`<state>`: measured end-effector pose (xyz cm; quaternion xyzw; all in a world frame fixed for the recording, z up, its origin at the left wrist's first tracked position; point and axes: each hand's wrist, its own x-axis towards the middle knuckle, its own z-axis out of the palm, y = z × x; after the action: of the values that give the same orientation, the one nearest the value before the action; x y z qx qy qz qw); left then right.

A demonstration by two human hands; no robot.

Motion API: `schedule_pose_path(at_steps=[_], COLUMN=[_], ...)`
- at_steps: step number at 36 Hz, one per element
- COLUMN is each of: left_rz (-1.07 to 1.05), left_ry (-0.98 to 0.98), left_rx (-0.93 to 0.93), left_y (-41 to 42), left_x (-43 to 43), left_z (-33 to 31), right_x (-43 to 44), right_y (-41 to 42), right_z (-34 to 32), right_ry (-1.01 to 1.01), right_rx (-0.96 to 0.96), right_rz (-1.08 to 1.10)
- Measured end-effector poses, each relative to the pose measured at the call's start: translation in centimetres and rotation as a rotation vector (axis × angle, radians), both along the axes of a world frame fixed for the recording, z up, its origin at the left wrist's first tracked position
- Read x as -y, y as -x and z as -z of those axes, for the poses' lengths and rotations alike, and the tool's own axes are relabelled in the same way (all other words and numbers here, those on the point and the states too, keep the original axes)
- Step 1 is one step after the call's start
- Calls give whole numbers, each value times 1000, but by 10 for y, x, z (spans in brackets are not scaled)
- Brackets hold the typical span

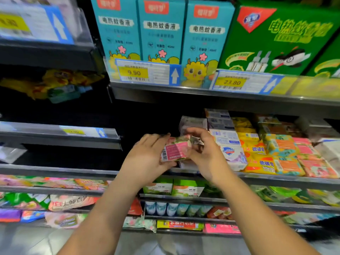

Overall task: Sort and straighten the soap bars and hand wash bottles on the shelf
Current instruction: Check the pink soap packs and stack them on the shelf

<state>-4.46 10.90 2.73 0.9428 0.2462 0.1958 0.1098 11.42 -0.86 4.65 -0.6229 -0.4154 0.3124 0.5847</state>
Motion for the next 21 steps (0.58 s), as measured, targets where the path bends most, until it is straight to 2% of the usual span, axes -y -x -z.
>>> schedule_pose_path(at_steps=[2, 4, 6, 8, 12, 14, 17, 21], left_rz=[4, -57, -140, -183, -251, -273, -241, -187], left_ry=[52, 200, 263, 218, 129, 133, 309, 305], left_rx=[8, 0, -9, 3, 30, 66, 184, 149], left_y=[-3, -9, -17, -23, -32, -40, -52, -61], left_x=[-3, -7, -15, -24, -53, -60, -67, -76], left_z=[6, 10, 20, 30, 46, 39, 29, 36], right_x=[-4, -9, -13, -17, -25, -28, -31, -34], right_y=[-8, -17, -29, -37, -46, -47, -49, -49], right_z=[2, 4, 7, 10, 29, 36, 34, 33], right_ry=[58, 80, 107, 182, 460, 584, 645, 669], right_rx=[67, 133, 360, 621, 897, 971, 969, 1019], right_rz=[-7, 82, 219, 266, 115, 30, 2, -3])
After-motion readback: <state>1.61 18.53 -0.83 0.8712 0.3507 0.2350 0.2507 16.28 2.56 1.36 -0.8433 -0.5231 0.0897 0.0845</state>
